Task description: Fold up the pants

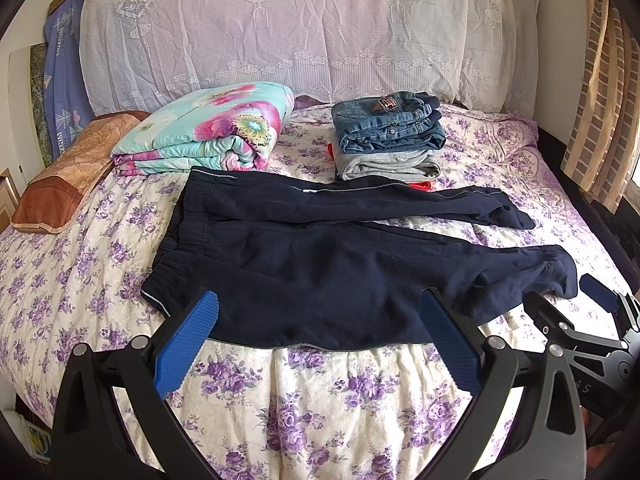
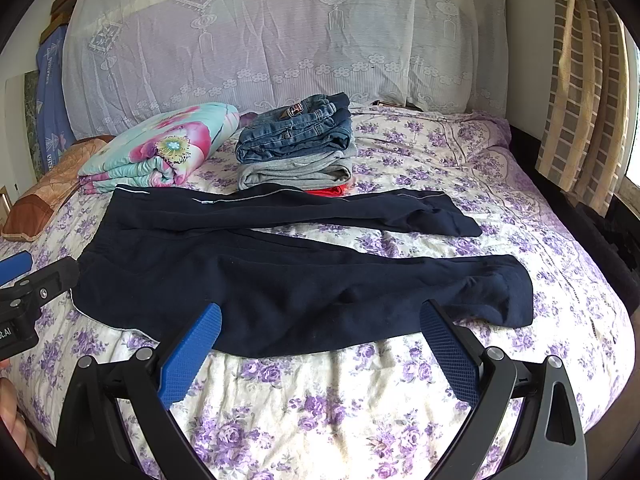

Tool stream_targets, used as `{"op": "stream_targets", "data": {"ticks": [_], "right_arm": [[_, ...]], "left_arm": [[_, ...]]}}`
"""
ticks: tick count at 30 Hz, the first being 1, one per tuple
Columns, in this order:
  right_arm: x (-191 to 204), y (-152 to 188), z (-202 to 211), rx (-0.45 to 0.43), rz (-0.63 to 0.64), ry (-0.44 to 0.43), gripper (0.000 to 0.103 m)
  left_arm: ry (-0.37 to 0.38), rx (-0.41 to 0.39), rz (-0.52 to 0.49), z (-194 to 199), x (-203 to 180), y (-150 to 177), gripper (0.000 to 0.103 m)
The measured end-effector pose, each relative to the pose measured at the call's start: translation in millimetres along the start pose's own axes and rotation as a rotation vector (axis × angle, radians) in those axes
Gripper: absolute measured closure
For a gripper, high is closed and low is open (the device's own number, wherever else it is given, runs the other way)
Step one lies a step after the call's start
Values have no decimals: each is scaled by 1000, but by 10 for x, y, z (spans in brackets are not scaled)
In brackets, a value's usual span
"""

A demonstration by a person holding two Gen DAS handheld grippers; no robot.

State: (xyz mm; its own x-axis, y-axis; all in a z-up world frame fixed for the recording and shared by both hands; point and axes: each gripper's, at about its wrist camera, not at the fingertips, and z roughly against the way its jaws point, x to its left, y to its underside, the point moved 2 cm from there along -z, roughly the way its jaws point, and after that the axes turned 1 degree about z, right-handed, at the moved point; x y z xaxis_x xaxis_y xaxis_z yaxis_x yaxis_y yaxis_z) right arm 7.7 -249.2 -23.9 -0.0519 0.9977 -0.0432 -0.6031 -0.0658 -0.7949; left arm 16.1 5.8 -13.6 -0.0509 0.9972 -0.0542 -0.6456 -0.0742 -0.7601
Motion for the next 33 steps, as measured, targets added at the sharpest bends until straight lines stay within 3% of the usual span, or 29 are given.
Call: {"op": "stream_targets", "data": {"ticks": [19, 25, 28, 31, 33], "right_arm": [[23, 13, -43, 10, 0, -5, 3], [37, 80, -144, 29, 6, -9, 3], [26, 177, -217, 51, 15, -9, 3], [-23, 304, -380, 113, 2, -14, 3], [-45, 360, -470, 151, -18, -28, 3]], "left_arm": [[-8, 13, 3, -78, 67, 47, 5], [-27, 49, 10, -218, 128, 132, 5], [-34, 170, 46, -506, 250, 306, 5], [35, 334, 129, -901, 444, 601, 5], [84, 406, 236, -1104, 658, 722, 5]]}}
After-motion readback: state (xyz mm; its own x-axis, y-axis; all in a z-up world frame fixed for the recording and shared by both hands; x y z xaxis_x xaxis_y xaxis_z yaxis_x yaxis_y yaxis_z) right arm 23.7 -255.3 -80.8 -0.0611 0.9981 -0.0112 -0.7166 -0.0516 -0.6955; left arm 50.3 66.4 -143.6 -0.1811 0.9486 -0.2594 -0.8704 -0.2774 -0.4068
